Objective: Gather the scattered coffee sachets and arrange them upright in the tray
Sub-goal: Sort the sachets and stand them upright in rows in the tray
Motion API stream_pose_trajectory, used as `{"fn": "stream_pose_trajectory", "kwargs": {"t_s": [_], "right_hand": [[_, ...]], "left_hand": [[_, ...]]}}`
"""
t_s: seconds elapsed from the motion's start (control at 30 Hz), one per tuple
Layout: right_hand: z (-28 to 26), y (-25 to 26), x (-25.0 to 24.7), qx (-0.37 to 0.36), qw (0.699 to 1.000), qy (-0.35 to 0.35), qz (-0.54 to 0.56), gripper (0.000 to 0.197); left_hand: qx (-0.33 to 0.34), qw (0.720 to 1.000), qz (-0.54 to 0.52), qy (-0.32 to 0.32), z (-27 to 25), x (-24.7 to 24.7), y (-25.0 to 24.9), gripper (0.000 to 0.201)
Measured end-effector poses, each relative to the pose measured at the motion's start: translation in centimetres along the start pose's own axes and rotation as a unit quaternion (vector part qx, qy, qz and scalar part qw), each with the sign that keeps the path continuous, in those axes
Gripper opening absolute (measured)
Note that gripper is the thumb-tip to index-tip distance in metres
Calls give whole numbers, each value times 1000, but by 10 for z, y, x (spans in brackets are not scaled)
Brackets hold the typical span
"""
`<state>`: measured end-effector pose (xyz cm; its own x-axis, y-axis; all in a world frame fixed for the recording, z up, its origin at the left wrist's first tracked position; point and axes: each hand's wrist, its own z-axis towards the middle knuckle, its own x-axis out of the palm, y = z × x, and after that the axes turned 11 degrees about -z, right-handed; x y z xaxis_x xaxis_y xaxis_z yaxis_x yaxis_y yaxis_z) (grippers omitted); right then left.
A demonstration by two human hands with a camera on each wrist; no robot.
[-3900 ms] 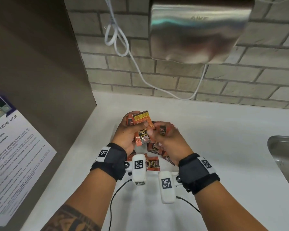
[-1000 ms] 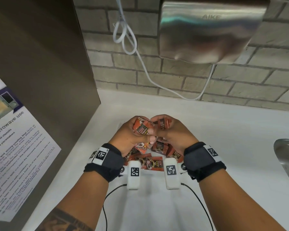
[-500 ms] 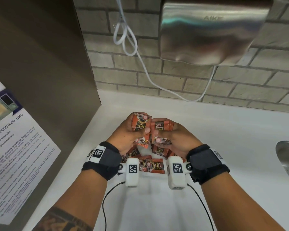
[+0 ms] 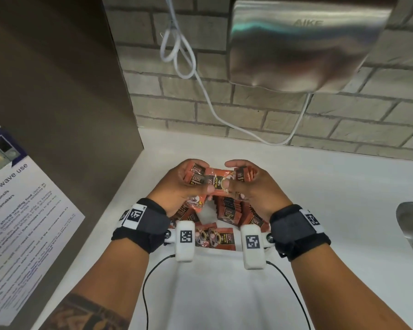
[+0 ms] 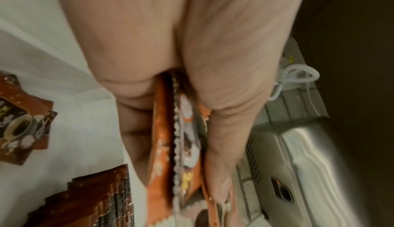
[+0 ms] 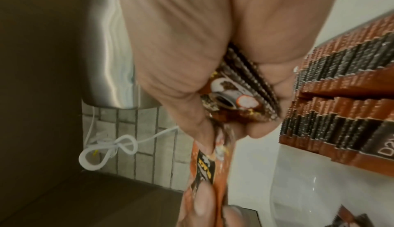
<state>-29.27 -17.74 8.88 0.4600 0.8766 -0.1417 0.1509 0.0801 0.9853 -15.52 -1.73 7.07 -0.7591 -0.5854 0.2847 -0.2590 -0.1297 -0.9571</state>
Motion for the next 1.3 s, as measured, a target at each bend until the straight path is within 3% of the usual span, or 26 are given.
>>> {"fn": "stream_pose_trajectory", "kwargs": {"t_s": [0.1, 0.23, 0.37, 0.47, 0.7, 0.8, 0.87, 0.97, 1.1, 1.23, 1.3], "right_hand": [[-2, -6, -1, 57, 995, 80, 7, 47], [-4, -10, 6, 91, 980, 173, -40, 56], [-6, -10, 12, 63, 986, 148, 34, 45], [-6, -11, 6, 76, 989, 80, 99, 47], [-3, -8, 27, 50, 998, -4, 36, 60], [-3, -8, 29, 38, 998, -23, 45, 57], [-3, -8, 28, 40, 996, -30, 71, 57], [-4, -7, 26, 44, 992, -13, 118, 52], [-9, -3, 13, 58, 984, 6, 170, 29], [-7, -3, 3, 55, 982, -5, 178, 56], [-8, -3, 5, 40, 988, 7, 147, 58]], "left_hand": [[21, 999, -36, -27, 3, -4, 1, 54], [32, 999, 3, -8, 4, 3, 2, 50], [36, 999, 14, 2, 6, 10, 3, 44], [20, 999, -38, -31, 6, 7, 1, 32], [48, 994, -89, -45, 3, 22, 10, 61], [26, 989, -136, -46, 0, 26, 8, 45], [2, 982, -185, -39, -1, 23, 7, 38], [-3, 973, -228, -27, -1, 17, 9, 55], [12, 984, -173, -37, -2, 9, 7, 53], [30, 992, -122, -30, -4, 5, 4, 47], [36, 993, -102, -42, -4, 7, 4, 44]]}}
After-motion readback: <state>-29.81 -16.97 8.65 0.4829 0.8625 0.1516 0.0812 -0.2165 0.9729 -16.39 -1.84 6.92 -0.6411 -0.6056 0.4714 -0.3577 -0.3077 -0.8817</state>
